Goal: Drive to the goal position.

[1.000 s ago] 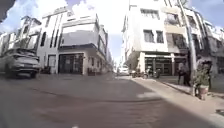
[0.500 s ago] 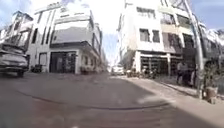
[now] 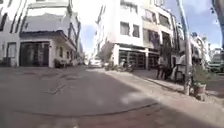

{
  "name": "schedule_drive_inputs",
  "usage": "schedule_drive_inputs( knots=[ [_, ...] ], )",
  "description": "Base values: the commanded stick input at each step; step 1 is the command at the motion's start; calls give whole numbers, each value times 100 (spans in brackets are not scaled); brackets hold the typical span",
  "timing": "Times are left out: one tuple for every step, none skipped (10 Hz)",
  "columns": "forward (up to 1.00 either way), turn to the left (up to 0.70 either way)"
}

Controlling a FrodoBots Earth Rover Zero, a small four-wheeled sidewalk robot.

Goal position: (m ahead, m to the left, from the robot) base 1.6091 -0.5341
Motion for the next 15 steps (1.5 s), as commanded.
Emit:
schedule_drive_inputs(
  knots=[
    [100, 0],
    [100, 0],
    [100, 0],
    [100, 0],
    [100, 0],
    [100, 0],
    [100, 0],
    [100, 0],
    [100, -1],
    [100, -28],
    [100, -40],
    [100, -40],
    [100, -40],
    [100, -40],
    [100, -40]
  ],
)
